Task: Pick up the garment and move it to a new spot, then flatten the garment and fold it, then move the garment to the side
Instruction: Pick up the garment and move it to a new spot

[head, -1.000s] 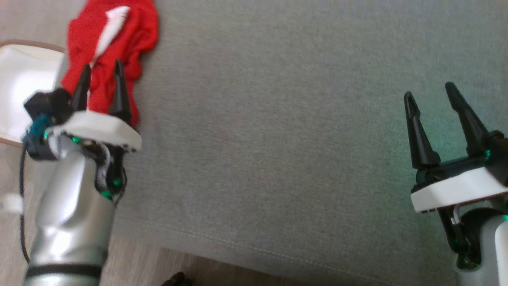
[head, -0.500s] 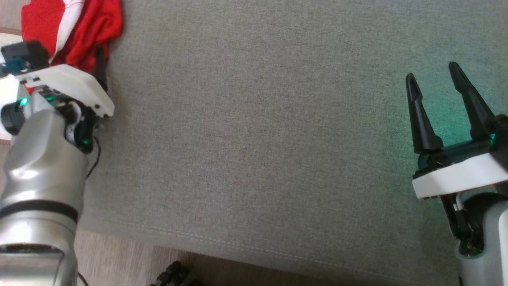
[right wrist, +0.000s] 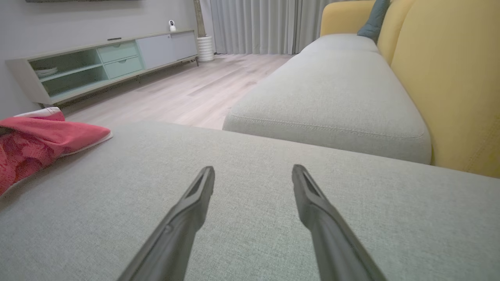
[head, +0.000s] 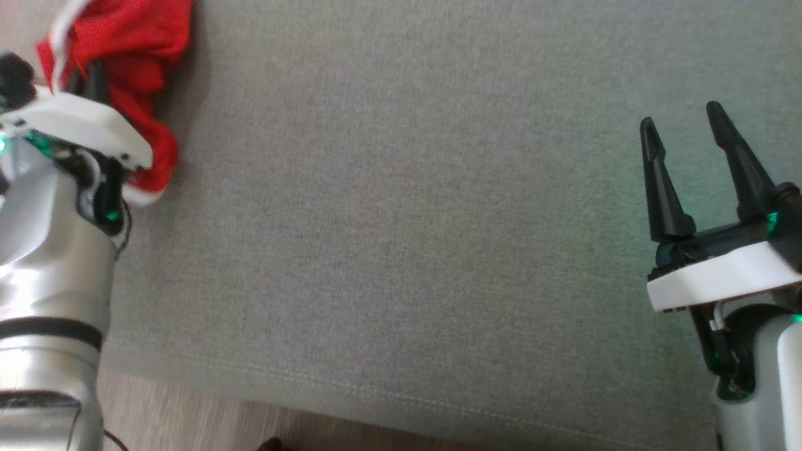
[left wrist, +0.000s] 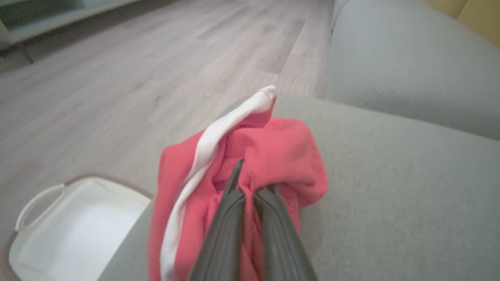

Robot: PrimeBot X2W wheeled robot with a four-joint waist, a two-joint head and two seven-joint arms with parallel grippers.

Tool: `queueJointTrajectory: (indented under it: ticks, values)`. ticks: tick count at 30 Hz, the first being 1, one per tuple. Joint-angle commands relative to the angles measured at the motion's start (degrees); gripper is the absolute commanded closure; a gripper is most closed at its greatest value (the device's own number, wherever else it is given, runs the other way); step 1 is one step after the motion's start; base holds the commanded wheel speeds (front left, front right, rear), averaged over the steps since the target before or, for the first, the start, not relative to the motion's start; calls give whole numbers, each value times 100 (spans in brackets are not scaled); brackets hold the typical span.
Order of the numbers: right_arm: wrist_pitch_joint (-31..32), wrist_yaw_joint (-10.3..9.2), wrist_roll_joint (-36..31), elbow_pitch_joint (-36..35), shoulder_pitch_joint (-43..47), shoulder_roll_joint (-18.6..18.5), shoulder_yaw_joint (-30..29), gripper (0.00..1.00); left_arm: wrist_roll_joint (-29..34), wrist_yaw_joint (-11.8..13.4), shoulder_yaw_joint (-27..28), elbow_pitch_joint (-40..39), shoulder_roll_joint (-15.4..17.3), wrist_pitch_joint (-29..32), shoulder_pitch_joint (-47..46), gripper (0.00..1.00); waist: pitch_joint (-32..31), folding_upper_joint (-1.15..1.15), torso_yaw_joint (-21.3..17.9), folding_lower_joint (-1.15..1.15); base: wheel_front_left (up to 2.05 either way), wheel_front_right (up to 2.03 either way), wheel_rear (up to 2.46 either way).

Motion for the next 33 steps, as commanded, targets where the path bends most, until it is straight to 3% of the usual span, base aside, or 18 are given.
queueJointTrajectory:
  ticks: [1, 13, 22, 29, 33]
  values:
    - [-64, -5, 49, -166, 52, 54, 141, 0, 82, 38, 208, -433, 404, -72, 34, 100, -229, 0, -48, 0, 0, 0, 0]
    - [-400, -5, 233, 167, 367, 281, 163, 0, 525, 509, 527, -3820, 442, -75, 2024, 100, -1216, 0, -489, 0, 0, 0, 0]
    - [-497, -5, 324, 219, 497, 361, 209, 0, 577, 771, 278, -5818, 282, 277, 3233, 100, -1369, 0, -1036, 0, 0, 0, 0]
    - [-575, -5, 390, 229, 496, 389, 270, 0, 743, 601, -439, -6600, 84, 604, 3518, 100, -1204, 0, -1794, 0, 0, 0, 0]
    - [-676, -5, 435, 234, 474, 398, 284, 0, 854, 236, -1155, -6470, -176, 689, 3299, 100, -950, 0, -2358, 0, 0, 0, 0]
